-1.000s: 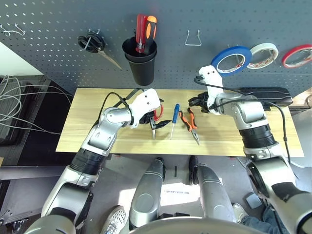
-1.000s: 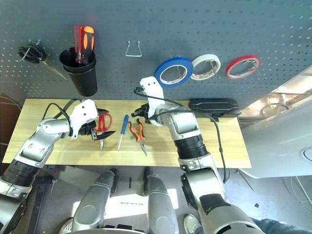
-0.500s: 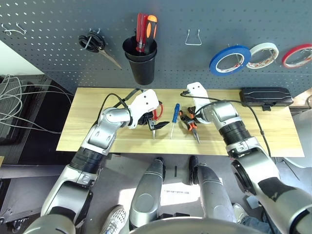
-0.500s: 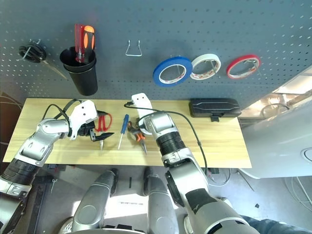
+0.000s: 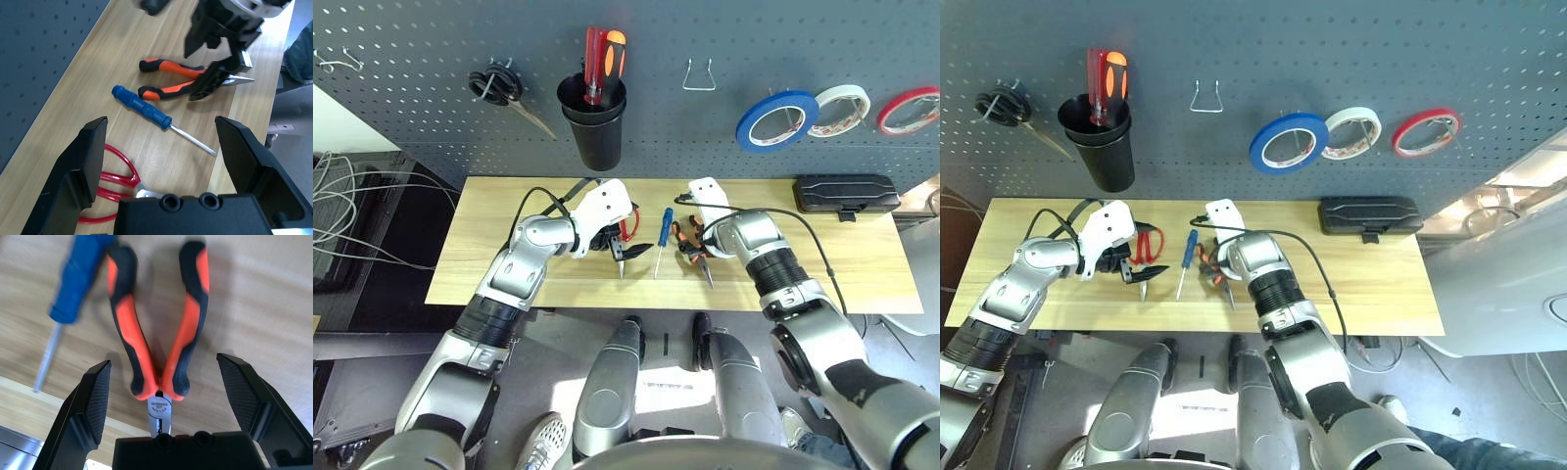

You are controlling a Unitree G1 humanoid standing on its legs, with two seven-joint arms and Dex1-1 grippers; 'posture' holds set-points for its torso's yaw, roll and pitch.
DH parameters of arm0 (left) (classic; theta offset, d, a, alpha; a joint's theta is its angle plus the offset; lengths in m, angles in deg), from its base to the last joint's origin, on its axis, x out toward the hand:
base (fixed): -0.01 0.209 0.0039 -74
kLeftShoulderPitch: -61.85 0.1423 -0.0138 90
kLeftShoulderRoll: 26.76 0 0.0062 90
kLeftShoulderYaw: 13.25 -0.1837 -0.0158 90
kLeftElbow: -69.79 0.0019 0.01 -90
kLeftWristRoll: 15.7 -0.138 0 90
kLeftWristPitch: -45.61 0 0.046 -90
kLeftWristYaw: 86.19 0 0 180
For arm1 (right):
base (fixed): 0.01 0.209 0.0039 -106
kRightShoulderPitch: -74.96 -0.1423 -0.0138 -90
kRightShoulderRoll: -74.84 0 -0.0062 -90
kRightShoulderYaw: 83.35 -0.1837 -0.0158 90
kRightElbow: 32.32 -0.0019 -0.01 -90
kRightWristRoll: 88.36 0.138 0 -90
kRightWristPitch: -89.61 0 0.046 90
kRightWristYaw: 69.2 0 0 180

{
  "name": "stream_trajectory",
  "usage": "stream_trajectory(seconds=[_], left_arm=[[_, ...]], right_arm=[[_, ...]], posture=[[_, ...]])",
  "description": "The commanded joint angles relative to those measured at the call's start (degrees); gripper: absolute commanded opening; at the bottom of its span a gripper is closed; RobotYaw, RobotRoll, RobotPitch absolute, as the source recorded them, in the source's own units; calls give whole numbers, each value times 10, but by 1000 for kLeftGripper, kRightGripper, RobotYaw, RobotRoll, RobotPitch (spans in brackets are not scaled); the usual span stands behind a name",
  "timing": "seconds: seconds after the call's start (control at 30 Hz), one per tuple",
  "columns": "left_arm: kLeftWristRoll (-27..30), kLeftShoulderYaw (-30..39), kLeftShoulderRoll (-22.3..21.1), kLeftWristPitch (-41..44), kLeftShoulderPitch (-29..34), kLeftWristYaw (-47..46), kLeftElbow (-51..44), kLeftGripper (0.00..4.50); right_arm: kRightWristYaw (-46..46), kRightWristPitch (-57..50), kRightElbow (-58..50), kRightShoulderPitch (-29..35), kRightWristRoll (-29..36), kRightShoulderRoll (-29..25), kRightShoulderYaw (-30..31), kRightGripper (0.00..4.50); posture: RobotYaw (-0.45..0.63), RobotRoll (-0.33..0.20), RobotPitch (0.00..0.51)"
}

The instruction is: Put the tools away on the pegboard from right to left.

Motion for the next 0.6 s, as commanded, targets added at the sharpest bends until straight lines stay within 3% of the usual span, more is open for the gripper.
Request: stream_trajectory(seconds=[0.03, 0.17, 0.23, 0.4, 0.43, 0.6], left_arm=[[-1, -5, 2, -3, 8, 1, 3, 4500], [0, -5, 3, 0, 9, -1, 0, 4500], [0, -5, 3, 0, 9, -1, 1, 4500], [-1, -4, 2, -2, 8, -2, 4, 4500], [-1, -4, 2, -2, 8, -2, 5, 4500], [-1, -3, 2, -3, 6, -3, 7, 4500]], right_arm=[[-1, 30, 39, 31, -10, -7, 3, 4468], [-8, 50, 49, 43, -15, -12, 12, 4292], [-15, 47, 41, 52, -19, -15, 20, 3856], [-35, 19, 27, 62, -19, -16, 30, 2095], [-38, 15, 25, 63, -19, -17, 32, 1917], [-48, -9, -6, 64, -16, -28, 27, 1885]], posture=[[195, 0, 355], [199, 0, 357], [199, 0, 358], [201, 0, 352], [201, 0, 352], [200, 0, 348]])
